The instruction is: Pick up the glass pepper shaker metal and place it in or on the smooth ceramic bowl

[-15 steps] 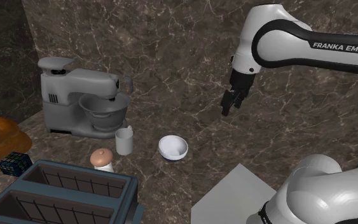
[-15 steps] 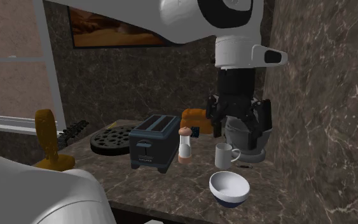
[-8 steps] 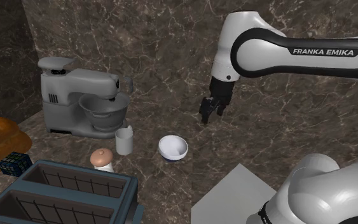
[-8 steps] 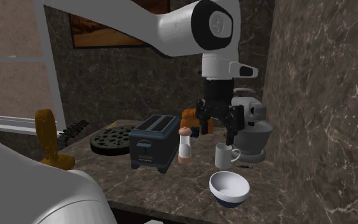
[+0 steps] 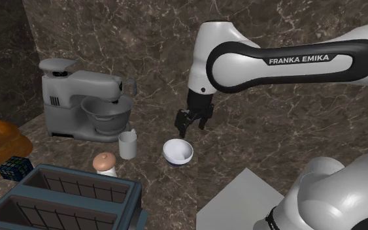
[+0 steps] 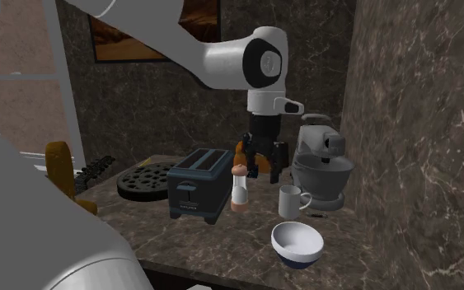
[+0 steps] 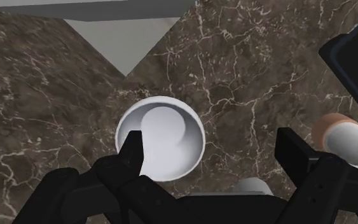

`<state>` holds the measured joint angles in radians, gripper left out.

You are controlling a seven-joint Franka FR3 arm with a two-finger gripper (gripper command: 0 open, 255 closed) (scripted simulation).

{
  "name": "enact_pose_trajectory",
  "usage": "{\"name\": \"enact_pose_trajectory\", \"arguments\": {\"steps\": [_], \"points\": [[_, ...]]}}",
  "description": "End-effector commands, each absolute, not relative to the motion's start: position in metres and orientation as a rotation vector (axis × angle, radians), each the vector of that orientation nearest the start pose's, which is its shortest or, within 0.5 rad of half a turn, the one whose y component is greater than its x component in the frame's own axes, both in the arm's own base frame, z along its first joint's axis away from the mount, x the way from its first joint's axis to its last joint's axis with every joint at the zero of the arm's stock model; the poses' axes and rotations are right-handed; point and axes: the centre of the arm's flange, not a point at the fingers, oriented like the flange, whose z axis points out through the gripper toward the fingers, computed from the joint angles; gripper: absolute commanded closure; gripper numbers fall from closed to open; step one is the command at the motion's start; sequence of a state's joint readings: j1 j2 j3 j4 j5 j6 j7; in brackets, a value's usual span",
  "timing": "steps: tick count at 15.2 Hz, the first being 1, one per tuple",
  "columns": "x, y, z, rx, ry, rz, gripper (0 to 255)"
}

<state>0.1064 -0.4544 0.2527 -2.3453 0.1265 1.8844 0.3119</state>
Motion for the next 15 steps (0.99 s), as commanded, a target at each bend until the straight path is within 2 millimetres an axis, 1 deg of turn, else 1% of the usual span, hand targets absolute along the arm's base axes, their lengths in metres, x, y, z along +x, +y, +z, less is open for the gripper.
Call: {"name": "enact_pose_trajectory", "arguments": {"steps": [1,15], "points": [[0.391,0.186,0.49,-3.125,0.043,0.028,0],[0.456,0.342,0.446,-3.049,0.124,0.019,0]]}}
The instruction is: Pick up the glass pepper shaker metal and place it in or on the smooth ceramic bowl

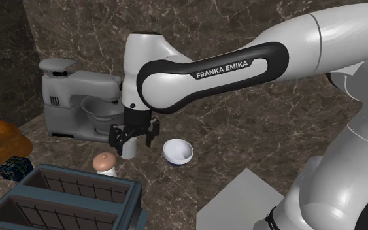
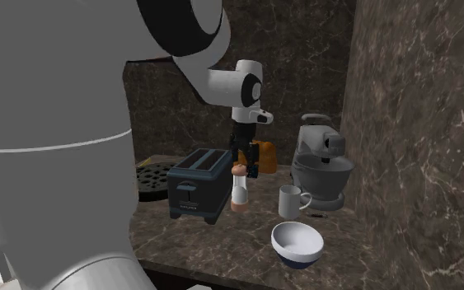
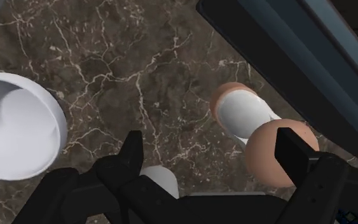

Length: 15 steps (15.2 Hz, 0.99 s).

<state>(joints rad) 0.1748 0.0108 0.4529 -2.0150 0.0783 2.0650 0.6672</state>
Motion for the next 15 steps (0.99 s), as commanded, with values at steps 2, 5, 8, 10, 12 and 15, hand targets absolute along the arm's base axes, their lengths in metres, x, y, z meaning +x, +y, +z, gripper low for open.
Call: {"name": "enact_pose_trajectory", "arguments": {"steps": [2,5,8,10,12,15], "points": [[0.466,0.364,0.441,-3.038,0.135,0.018,0],[0.481,0.398,0.434,-3.021,0.152,0.016,0],[0.482,0.402,0.423,-3.019,0.153,0.016,0],[0.482,0.403,0.412,-3.019,0.153,0.016,0],[0.482,0.404,0.402,-3.019,0.153,0.016,0],[0.482,0.405,0.393,-3.019,0.153,0.016,0]]}}
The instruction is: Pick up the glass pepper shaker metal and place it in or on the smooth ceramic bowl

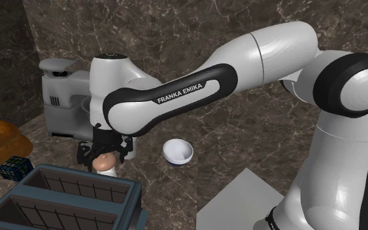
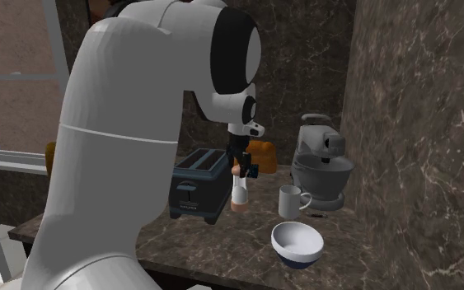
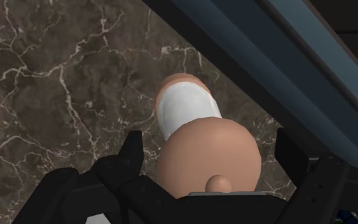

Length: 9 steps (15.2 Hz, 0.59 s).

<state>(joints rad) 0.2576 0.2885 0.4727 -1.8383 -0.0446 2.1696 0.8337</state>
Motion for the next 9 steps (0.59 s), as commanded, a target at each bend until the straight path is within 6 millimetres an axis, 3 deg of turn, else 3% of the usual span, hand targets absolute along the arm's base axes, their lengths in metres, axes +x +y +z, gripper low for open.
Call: {"name": "enact_pose_trajectory", "arguments": {"steps": [1,6,7,9], "points": [[0.4823,0.4052,0.3935,-3.019,0.153,0.016,0],[0.4823,0.4052,0.3935,-3.02,0.153,0.016,0],[0.4823,0.4052,0.3935,-3.02,0.153,0.016,255],[0.4823,0.4052,0.3935,-3.02,0.153,0.016,255]]}}
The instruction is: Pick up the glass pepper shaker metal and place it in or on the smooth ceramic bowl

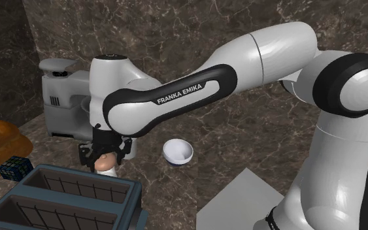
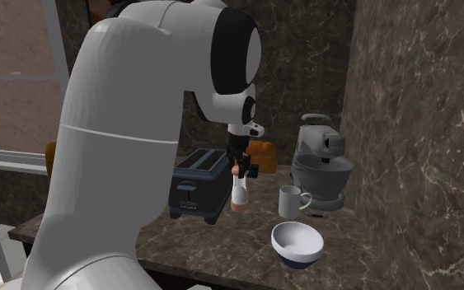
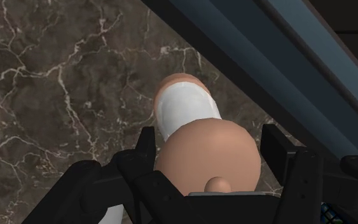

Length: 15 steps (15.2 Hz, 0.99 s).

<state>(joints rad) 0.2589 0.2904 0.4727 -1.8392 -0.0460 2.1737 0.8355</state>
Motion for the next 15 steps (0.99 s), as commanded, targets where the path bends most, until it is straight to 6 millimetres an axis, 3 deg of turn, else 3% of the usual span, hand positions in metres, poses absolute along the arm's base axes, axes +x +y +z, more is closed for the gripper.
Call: {"name": "enact_pose_trajectory", "arguments": {"steps": [1,7,15], "points": [[0.482,0.405,0.394,-3.02,0.153,0.016,255],[0.482,0.405,0.393,-3.019,0.153,0.016,255],[0.482,0.405,0.436,-3.019,0.153,0.016,255]]}}
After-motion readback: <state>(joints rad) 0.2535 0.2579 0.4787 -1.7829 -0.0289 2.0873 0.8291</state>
